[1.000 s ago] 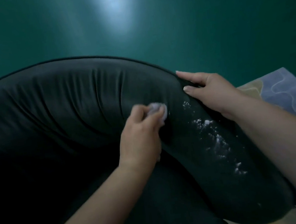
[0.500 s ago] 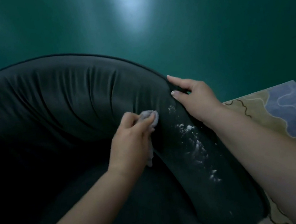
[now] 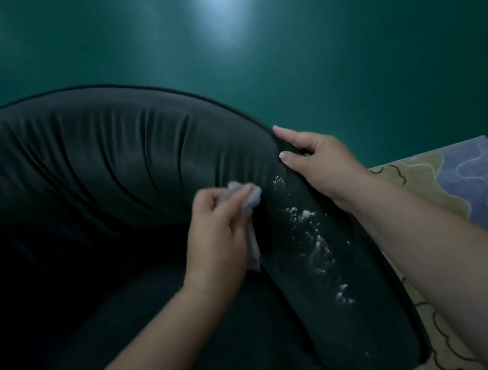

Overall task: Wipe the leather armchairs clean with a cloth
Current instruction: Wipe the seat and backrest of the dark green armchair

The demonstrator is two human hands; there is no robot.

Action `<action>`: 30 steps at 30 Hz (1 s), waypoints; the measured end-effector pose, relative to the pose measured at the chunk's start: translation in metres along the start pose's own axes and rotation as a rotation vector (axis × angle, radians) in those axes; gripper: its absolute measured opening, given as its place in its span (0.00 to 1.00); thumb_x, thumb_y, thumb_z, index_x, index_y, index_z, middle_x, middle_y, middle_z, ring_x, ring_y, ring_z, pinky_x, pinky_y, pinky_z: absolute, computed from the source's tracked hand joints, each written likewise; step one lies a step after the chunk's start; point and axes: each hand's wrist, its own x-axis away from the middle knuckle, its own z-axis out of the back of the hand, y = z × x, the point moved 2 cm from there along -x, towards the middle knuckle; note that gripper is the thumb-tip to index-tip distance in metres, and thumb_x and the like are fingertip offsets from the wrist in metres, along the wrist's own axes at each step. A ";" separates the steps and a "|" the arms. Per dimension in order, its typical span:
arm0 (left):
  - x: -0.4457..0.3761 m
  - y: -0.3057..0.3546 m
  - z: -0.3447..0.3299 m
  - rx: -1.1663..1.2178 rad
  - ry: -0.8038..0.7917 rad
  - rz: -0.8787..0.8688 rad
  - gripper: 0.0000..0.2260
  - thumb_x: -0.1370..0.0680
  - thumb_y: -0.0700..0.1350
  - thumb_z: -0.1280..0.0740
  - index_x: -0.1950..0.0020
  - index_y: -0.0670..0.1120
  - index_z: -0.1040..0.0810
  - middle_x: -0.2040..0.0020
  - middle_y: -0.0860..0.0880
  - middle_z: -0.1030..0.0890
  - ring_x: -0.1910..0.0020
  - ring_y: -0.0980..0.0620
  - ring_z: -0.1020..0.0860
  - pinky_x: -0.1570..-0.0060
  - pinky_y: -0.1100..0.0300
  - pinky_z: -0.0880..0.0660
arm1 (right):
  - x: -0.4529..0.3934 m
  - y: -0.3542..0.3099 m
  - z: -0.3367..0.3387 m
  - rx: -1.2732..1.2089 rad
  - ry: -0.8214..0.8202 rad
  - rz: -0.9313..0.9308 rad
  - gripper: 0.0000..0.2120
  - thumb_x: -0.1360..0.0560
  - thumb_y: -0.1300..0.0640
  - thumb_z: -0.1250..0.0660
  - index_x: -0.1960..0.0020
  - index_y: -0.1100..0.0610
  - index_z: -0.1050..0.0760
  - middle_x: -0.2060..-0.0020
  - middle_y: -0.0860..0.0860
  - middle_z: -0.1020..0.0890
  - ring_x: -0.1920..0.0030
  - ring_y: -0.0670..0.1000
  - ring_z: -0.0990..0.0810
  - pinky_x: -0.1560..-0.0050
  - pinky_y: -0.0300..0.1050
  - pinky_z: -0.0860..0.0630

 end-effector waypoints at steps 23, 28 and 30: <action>0.028 0.041 -0.041 -0.043 0.129 0.048 0.16 0.24 0.35 0.36 0.38 0.45 0.21 0.43 0.47 0.26 0.42 0.50 0.27 0.39 0.59 0.31 | 0.019 0.016 0.042 0.208 -0.367 0.214 0.20 0.22 0.63 0.38 0.32 0.47 0.28 0.30 0.44 0.31 0.31 0.39 0.34 0.27 0.43 0.39; 0.033 0.040 -0.025 0.002 0.176 0.150 0.21 0.26 0.31 0.33 0.37 0.48 0.23 0.44 0.51 0.26 0.44 0.63 0.29 0.40 0.74 0.37 | 0.028 0.022 0.049 0.180 -0.353 0.210 0.20 0.21 0.63 0.39 0.33 0.46 0.27 0.31 0.42 0.30 0.31 0.39 0.33 0.28 0.44 0.37; 0.004 0.038 -0.017 -0.039 0.254 0.166 0.20 0.26 0.33 0.33 0.36 0.47 0.23 0.42 0.50 0.25 0.41 0.59 0.29 0.37 0.71 0.36 | 0.032 0.023 0.051 0.198 -0.348 0.216 0.20 0.21 0.63 0.38 0.33 0.47 0.27 0.31 0.42 0.30 0.33 0.42 0.30 0.29 0.45 0.35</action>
